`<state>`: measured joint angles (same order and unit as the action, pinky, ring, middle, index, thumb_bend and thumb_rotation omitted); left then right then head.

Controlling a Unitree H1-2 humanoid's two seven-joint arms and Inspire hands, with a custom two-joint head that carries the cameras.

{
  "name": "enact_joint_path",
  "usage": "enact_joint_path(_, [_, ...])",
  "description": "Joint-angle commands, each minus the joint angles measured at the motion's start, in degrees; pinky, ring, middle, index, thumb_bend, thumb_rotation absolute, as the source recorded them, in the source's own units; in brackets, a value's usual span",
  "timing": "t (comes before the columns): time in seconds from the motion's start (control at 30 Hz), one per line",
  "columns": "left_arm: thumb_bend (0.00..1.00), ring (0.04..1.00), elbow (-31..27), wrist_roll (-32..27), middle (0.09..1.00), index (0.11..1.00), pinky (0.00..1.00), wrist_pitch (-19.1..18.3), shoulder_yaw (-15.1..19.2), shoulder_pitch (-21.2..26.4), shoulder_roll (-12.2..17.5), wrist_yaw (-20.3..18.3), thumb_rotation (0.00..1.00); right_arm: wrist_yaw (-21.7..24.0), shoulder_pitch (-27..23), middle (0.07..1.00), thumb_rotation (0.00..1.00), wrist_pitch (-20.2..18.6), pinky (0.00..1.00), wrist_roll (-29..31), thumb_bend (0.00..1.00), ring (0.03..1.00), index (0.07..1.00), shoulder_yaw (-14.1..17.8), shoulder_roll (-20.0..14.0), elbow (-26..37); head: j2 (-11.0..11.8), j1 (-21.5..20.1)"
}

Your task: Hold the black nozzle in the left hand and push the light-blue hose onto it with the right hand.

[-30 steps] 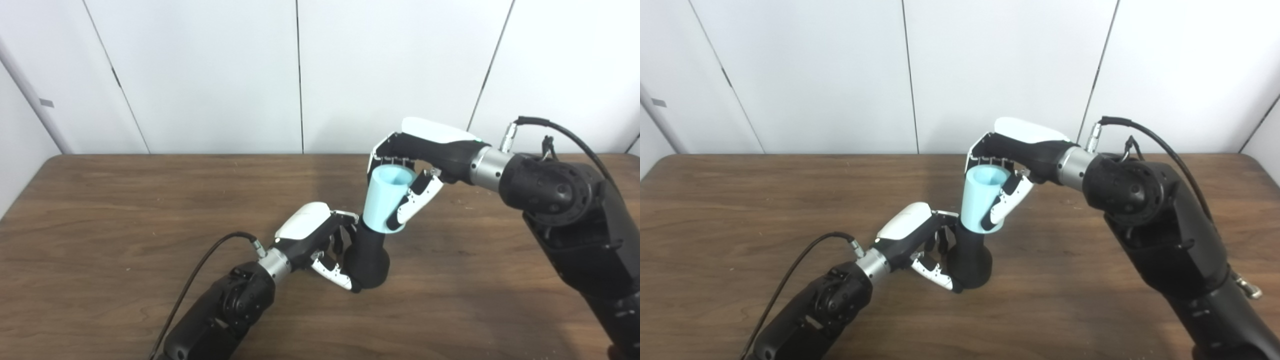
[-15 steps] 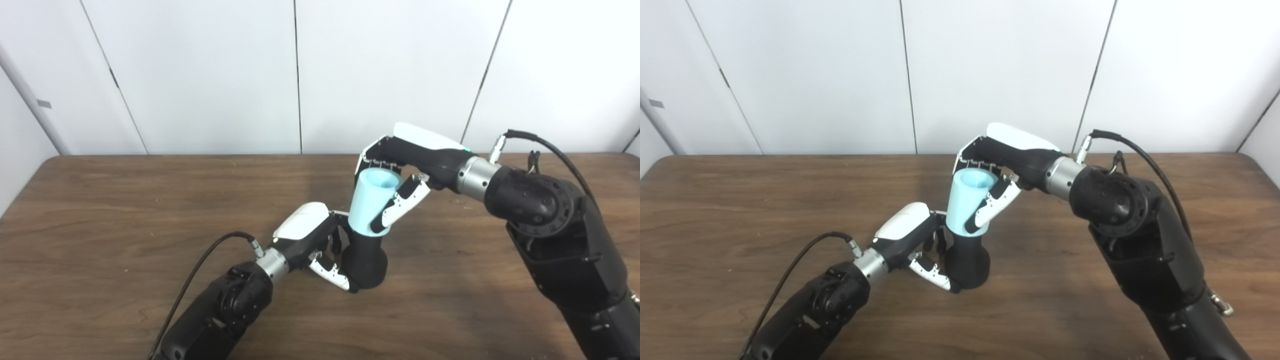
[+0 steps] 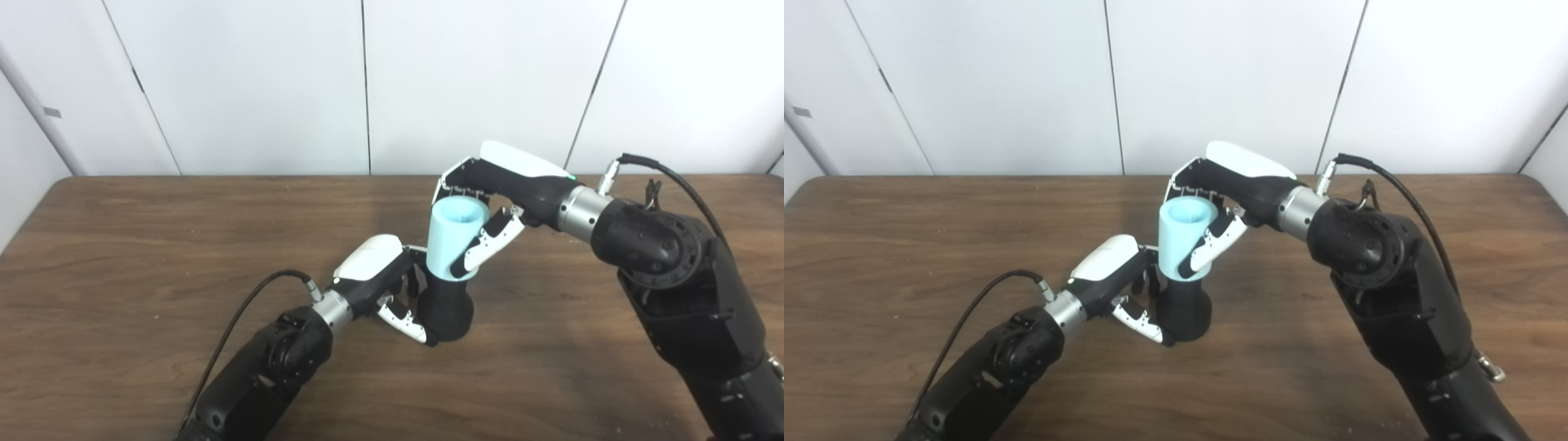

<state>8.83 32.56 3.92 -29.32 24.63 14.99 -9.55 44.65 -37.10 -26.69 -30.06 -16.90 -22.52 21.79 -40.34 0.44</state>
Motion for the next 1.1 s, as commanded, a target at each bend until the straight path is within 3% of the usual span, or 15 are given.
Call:
enact_joint_path(0.0, [0.53, 0.468, 1.78, 2.58, 0.455, 0.495, 0.5, -2.22, -1.32, -2.19, 2.1, -4.15, 0.0, 2.15, -1.54, 0.489, 0.0, 0.1, 0.34, 1.05, 0.5, 0.45, 0.49, -0.34, -2.8, 1.89, -0.01, 0.04])
enact_joint_path(0.17, [0.53, 0.469, 2.05, 2.47, 0.452, 0.496, 0.5, -1.83, -1.24, -2.02, 2.17, -3.83, 0.0, 3.95, -2.71, 0.491, 0.0, 0.29, 0.34, 2.39, 0.5, 0.442, 0.495, -1.8, -6.91, 2.75, -0.16, 0.05])
enact_joint_path(0.4, [0.53, 0.471, 1.57, 2.68, 0.45, 0.497, 0.51, -2.29, -1.25, -2.09, 2.1, -3.94, 0.0, 2.39, -1.97, 0.488, 0.0, 0.39, 0.33, 2.96, 0.5, 0.428, 0.516, -2.03, -8.35, 3.94, -0.49, 0.02])
enact_joint_path(0.6, [0.53, 0.473, 1.89, 2.73, 0.45, 0.497, 0.52, -2.3, -1.25, -1.74, 2.2, -4.16, 0.0, -1.42, 0.94, 0.489, 0.0, 1.21, 0.34, 2.63, 0.5, 0.434, 0.508, -1.38, -6.65, 4.58, -0.58, 0.18])
enact_joint_path(0.83, [0.53, 0.478, 1.72, 2.66, 0.458, 0.494, 0.52, -2.02, -1.19, -1.86, 2.43, -4.19, 0.0, -4.64, 2.67, 0.485, 0.0, 3.24, 0.35, 2.28, 0.5, 0.428, 0.52, -3.94, -3.27, 3.68, -0.67, -0.08])
enact_joint_path(1.07, [0.53, 0.48, 1.51, 2.81, 0.456, 0.495, 0.52, -2.26, -1.44, -1.86, 2.28, -4.5, 0.0, -4.91, 2.02, 0.483, 0.0, 4.28, 0.34, 2.51, 0.5, 0.419, 0.53, -6.24, -1.44, 2.36, -1.03, 0.01])
